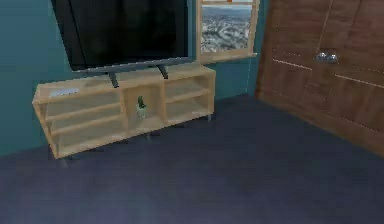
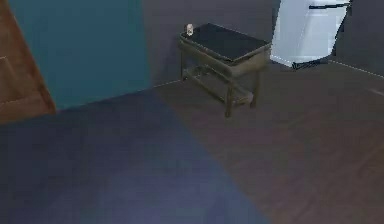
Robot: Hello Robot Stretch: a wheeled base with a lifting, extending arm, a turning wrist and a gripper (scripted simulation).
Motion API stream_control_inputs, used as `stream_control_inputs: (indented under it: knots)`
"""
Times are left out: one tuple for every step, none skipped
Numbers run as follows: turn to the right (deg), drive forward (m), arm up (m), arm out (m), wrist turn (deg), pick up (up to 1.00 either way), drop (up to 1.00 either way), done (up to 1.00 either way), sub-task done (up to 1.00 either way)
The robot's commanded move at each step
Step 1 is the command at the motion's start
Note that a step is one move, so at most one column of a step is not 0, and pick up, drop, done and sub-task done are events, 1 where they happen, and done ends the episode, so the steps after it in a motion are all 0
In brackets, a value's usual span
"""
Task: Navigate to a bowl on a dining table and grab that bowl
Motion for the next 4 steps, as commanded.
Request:
stream_control_inputs:
  knots:
    - [-45.0, 0.0, 0.0, 0.0, 0.0, 0.0, 0.0, 0.0, 0.0]
    - [-45.0, 0.0, 0.0, 0.0, 0.0, 0.0, 0.0, 0.0, 0.0]
    - [-45.0, 0.0, 0.0, 0.0, 0.0, 0.0, 0.0, 0.0, 0.0]
    - [-18.0, 0.0, 0.0, 0.0, 0.0, 0.0, 0.0, 0.0, 0.0]
